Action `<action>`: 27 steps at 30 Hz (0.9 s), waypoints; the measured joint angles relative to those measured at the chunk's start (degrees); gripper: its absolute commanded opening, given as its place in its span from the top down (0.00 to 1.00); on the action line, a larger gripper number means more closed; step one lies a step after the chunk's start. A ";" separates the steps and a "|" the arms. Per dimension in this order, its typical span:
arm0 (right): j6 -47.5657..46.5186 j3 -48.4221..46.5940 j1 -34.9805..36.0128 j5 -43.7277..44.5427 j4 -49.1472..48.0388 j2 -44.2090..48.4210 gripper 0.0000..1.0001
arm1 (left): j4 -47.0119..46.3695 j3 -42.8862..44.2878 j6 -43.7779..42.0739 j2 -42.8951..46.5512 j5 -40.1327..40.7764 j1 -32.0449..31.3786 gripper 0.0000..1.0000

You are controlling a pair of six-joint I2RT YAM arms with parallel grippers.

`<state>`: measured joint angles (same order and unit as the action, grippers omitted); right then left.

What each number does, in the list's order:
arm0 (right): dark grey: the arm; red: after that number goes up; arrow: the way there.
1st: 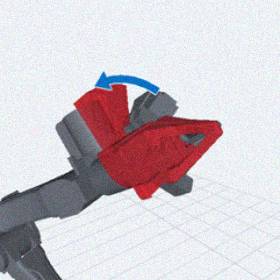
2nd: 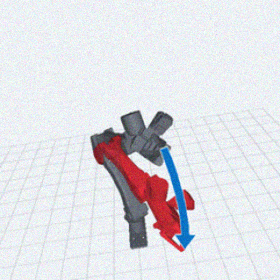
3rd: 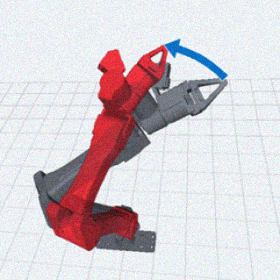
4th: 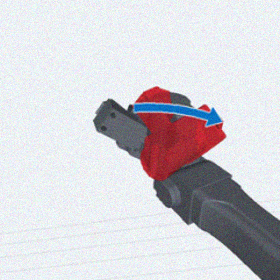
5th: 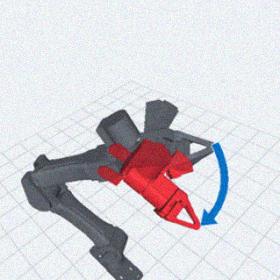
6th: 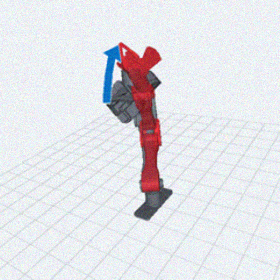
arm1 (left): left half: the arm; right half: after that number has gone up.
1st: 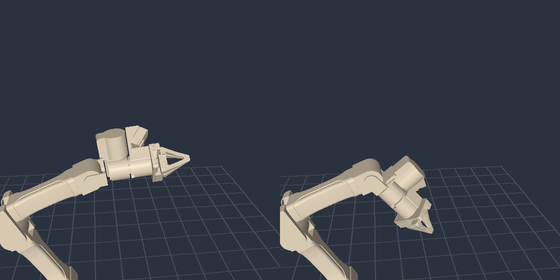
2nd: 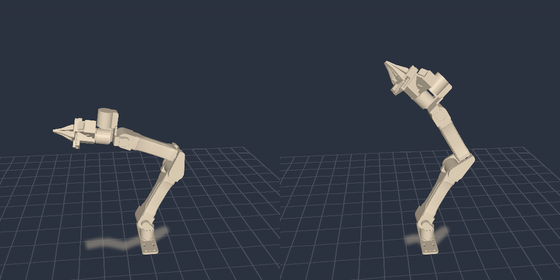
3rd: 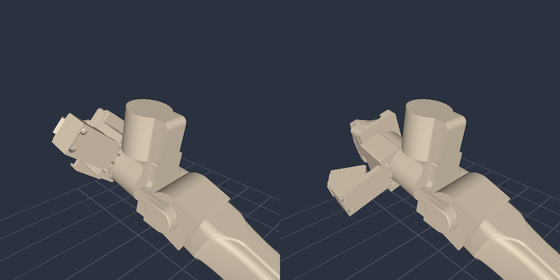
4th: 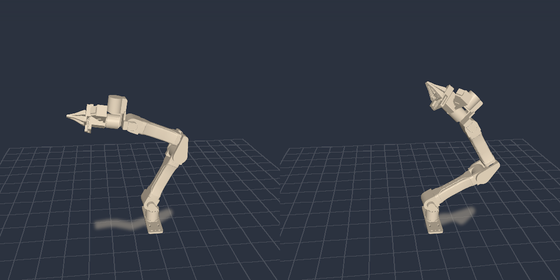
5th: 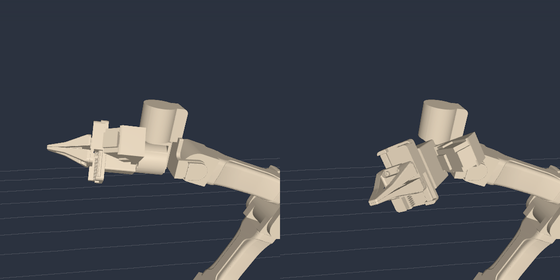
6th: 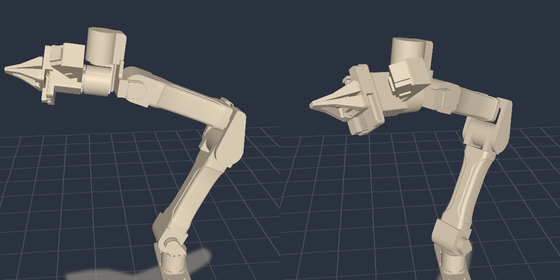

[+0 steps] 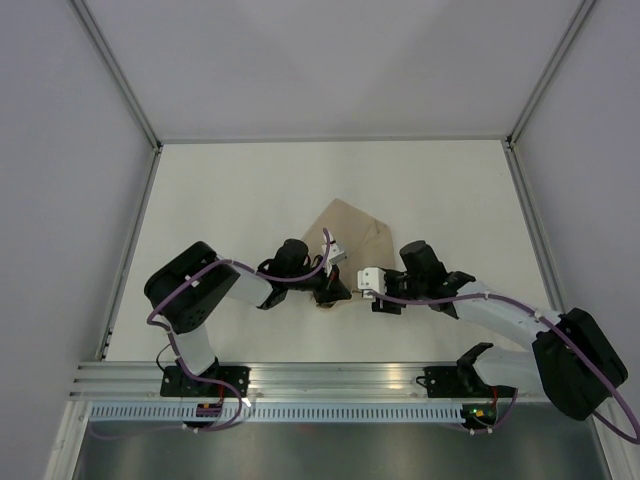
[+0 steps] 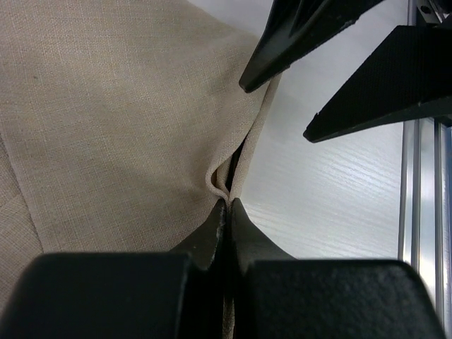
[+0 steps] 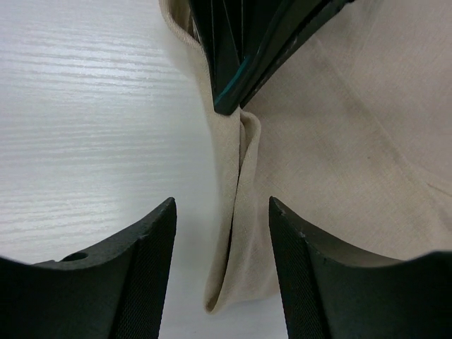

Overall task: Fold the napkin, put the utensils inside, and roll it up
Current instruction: Roll the napkin at the center of the board.

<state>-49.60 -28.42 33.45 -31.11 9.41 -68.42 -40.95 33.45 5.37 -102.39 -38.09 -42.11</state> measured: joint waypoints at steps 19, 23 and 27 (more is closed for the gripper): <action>-6.80 0.17 6.51 6.43 -4.72 -6.32 0.41 | -0.33 0.02 0.22 -0.22 0.02 0.04 0.98; -7.45 -0.31 6.71 7.72 -5.44 -7.48 0.48 | -0.33 0.02 0.22 -0.22 0.02 0.04 0.98; -7.78 -0.68 7.32 8.74 -5.77 -8.37 0.60 | -0.33 0.02 0.22 -0.22 0.02 0.04 0.98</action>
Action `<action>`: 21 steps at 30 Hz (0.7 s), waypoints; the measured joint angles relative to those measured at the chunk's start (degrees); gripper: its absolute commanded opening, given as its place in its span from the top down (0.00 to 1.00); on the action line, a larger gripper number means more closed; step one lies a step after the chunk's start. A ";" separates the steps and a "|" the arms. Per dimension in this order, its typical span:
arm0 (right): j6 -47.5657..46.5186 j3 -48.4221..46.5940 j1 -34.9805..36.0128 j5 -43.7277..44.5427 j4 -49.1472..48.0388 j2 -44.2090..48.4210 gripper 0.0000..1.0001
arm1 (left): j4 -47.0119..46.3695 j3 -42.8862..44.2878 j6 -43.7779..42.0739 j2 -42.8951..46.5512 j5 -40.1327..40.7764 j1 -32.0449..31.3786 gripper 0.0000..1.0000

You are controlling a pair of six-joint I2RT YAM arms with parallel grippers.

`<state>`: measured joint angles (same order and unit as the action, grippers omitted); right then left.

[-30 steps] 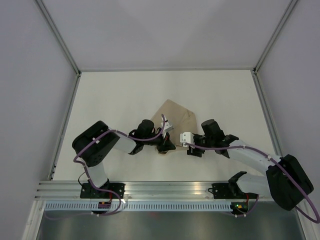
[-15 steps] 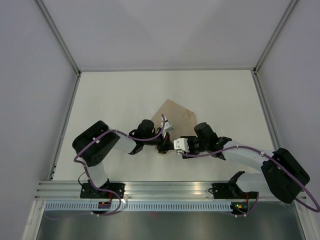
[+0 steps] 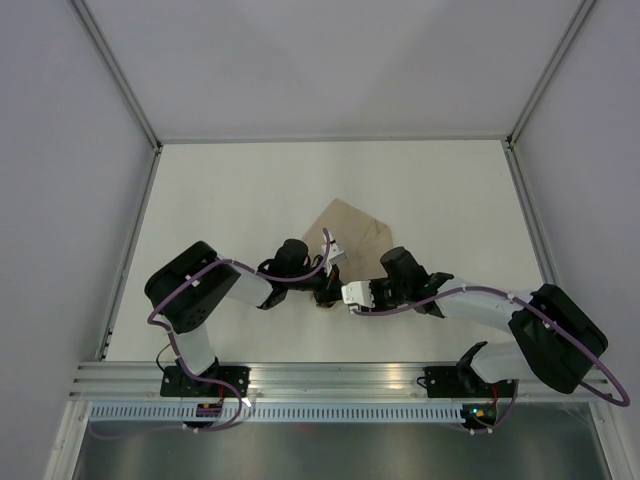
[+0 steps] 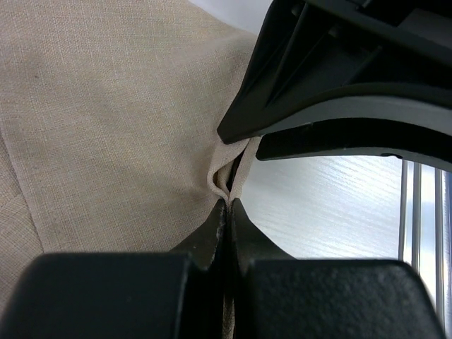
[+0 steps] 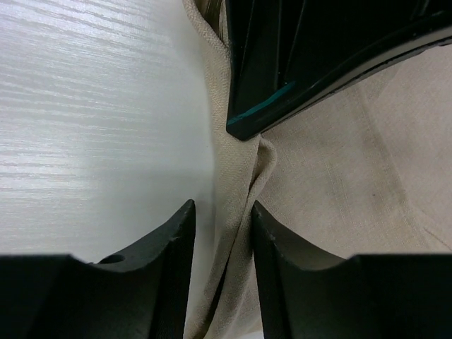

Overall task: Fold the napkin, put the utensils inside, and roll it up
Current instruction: Roll the napkin at the center of the board.

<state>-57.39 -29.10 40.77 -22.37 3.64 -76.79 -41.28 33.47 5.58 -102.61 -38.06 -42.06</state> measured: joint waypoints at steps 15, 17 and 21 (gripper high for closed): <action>0.22 -7.30 0.26 0.96 5.44 -5.92 0.99 | -4.31 -2.25 2.05 0.00 0.07 1.64 0.93; 0.52 -9.18 0.26 0.52 7.21 -7.23 1.00 | -5.88 -3.19 2.89 0.02 0.15 2.19 0.87; 0.83 -11.10 0.26 -0.55 10.67 -7.72 0.99 | -7.80 -4.72 5.35 0.52 0.70 2.60 0.77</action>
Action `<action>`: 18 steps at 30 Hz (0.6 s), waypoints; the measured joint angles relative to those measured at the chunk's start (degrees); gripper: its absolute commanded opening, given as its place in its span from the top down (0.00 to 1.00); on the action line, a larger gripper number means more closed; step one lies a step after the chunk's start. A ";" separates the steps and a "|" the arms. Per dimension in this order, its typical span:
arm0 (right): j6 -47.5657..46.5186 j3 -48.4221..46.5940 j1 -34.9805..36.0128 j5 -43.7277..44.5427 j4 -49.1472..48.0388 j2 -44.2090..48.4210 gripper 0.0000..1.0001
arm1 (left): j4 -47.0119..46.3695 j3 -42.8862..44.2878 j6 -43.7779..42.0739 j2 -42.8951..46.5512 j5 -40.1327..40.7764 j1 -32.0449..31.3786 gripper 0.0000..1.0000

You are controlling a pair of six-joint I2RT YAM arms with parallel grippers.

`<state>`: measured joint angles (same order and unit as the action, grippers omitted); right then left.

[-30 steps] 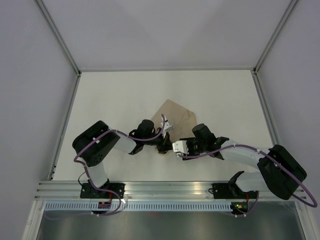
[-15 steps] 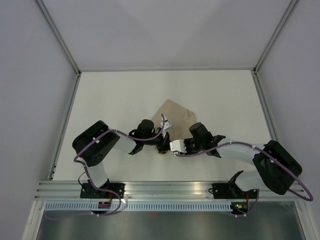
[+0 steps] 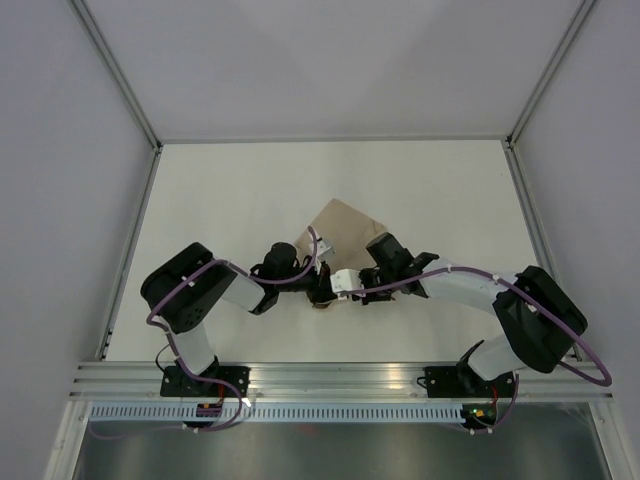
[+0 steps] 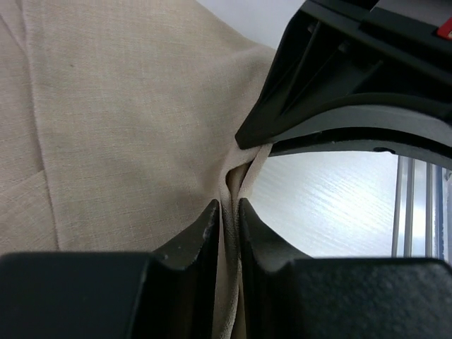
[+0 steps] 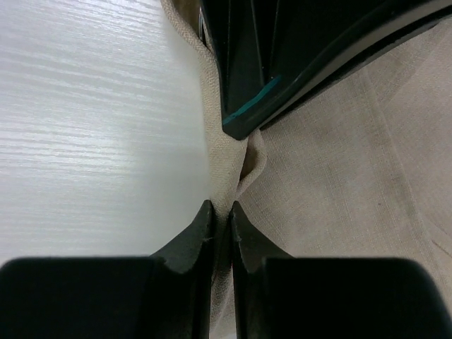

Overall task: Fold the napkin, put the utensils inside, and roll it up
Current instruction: Roll the napkin at the center of the board.

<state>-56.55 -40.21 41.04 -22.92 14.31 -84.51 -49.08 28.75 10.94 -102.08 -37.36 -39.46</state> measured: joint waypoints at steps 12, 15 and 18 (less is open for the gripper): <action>1.05 -8.04 -0.42 -5.88 12.85 -6.08 0.99 | -8.20 -4.44 9.01 4.42 5.90 0.61 0.74; 1.01 -10.91 -1.09 -7.54 16.33 -8.52 1.00 | -10.58 -7.80 10.91 7.15 9.92 1.18 0.74; 0.46 -15.08 -2.38 -10.01 21.42 -12.22 0.99 | -12.00 -11.89 12.31 12.33 15.15 1.70 0.74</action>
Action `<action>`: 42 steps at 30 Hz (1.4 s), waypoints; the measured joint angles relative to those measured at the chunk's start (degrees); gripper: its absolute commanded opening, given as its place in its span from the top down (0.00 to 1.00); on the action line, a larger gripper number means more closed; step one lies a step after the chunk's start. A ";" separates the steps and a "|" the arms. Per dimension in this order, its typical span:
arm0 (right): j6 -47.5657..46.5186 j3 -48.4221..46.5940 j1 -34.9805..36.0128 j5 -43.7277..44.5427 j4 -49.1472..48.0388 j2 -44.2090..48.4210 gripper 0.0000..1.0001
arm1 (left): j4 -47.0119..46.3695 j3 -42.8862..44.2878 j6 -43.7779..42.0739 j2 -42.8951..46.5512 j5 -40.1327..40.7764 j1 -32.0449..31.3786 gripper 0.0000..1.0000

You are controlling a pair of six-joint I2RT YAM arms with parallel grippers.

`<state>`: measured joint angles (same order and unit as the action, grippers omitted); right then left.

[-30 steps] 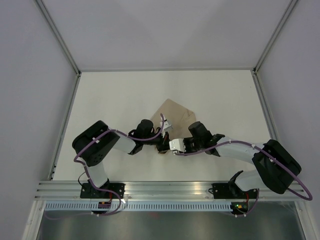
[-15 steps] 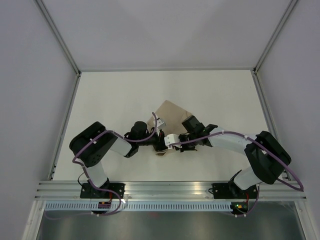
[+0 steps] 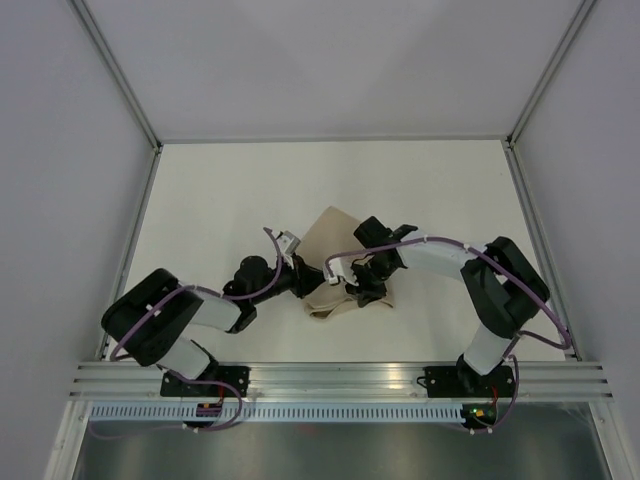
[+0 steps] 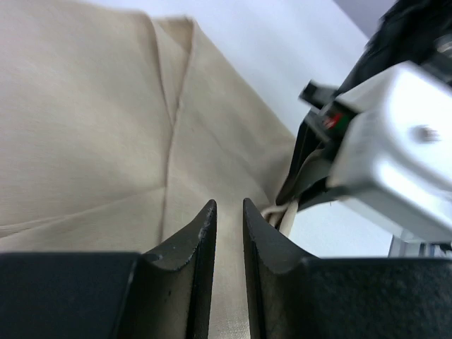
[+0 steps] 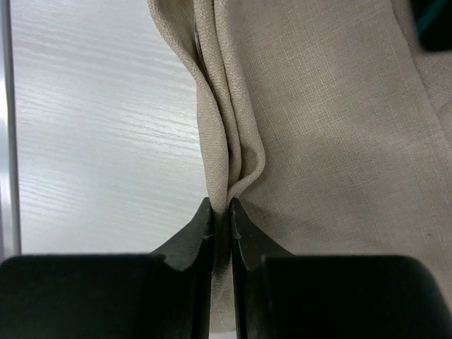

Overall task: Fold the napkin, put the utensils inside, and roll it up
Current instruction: Roll the napkin at the center of the board.

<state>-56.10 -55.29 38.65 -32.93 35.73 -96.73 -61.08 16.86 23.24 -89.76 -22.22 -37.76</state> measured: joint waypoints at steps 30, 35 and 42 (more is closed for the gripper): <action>-9.88 -34.67 -8.98 -18.56 47.67 -38.36 0.99 | 39.26 19.39 -40.00 6.91 23.65 -23.63 0.63; -8.79 -35.47 -9.22 -18.82 48.37 -39.34 0.99 | 42.01 18.75 -44.44 4.39 27.45 -26.93 0.55; -6.60 -37.29 -9.38 -19.19 50.12 -41.44 0.99 | 34.95 14.84 -48.24 2.12 35.76 -34.71 0.52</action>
<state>-62.70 -92.58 29.28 -52.12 85.84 -138.17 -26.13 31.70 -24.99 -87.64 13.54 -72.47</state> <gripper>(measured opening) 0.160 0.460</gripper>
